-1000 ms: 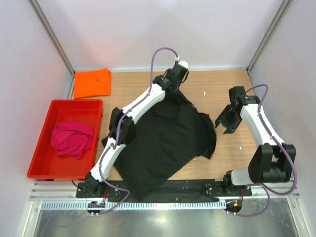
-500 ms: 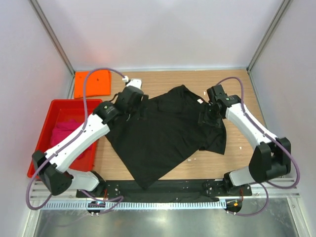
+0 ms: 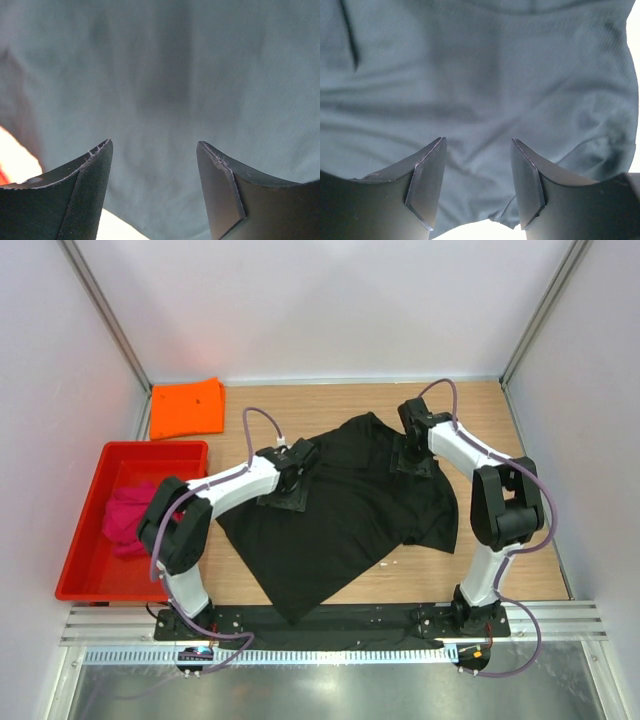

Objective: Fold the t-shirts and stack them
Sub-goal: Flatten the tshirt out

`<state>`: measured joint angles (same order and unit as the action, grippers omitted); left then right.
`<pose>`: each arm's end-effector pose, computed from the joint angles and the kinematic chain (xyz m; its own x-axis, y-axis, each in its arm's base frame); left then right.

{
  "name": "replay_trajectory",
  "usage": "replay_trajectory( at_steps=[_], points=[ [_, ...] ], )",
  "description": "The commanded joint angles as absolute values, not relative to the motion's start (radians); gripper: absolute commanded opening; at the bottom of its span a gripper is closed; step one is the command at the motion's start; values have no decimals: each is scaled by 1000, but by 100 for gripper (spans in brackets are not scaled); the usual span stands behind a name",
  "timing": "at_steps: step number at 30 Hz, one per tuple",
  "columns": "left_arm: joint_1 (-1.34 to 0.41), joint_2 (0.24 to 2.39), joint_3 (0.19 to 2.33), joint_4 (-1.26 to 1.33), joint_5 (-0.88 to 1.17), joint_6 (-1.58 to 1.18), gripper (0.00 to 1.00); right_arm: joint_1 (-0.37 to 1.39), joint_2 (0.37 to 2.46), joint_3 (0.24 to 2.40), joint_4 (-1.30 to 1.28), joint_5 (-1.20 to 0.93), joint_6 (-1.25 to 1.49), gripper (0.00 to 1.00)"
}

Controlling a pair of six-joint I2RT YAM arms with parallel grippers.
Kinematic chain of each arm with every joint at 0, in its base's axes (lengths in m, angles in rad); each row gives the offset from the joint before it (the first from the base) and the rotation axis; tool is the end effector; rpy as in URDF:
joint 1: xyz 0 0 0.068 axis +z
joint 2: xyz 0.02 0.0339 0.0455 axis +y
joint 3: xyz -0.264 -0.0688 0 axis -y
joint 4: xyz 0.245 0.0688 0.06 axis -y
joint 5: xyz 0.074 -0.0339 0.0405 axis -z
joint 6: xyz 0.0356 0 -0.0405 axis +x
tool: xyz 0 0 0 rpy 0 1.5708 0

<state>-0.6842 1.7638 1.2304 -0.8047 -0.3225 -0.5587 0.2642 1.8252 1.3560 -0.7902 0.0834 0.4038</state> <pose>0.2683 -0.2042 0.1948 -0.9271 0.1074 -0.3590 0.0606 0.9884 0.1393 0.3537 0.0926 0.2075 -0.9375 0.1520 -0.3129 0.1444 0.9884 0.0475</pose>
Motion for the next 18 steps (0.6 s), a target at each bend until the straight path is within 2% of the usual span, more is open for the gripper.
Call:
replay_trajectory(
  at_steps=[1,12,18],
  points=[
    [-669,1837,1298,-761,-344,-552,68,256,1871,1405,-781,179,376,59],
    [-566,2066,1459,-700,-298,-488,67,252,1910,1287,-796,238,417,59],
    [-523,2253,1754,-695,-272,-333,67,261,1832,1132,-801,104,498,58]
  ],
)
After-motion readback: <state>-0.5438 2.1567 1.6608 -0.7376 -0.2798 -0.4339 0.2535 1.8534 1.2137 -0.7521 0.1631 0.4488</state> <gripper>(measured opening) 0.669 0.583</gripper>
